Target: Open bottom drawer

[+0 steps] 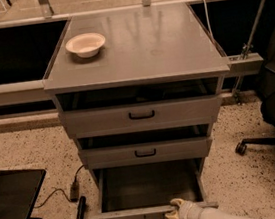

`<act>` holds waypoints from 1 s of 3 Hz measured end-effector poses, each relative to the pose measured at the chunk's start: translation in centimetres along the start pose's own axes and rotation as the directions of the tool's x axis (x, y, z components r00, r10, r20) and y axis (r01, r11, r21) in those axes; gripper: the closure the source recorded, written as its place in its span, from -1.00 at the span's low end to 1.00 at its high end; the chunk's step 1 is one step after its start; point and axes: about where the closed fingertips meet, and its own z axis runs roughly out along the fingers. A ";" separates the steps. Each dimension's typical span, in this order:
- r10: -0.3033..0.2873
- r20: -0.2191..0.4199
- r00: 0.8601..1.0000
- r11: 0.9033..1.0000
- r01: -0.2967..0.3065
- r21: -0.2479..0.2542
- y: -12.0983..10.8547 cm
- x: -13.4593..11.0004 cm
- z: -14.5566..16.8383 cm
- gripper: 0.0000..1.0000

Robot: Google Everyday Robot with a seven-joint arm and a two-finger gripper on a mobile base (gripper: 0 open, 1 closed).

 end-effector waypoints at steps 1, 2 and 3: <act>0.000 0.000 1.000 1.000 0.000 0.000 0.0 0.0 0.0 0.17; 0.000 0.000 1.000 1.000 0.000 0.000 0.0 0.0 0.0 -0.28; 0.000 0.000 1.000 1.000 0.000 0.000 0.0 0.0 0.0 -0.77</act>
Offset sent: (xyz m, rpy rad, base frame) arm 0.0000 0.0000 0.0000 0.0000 0.0000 0.0000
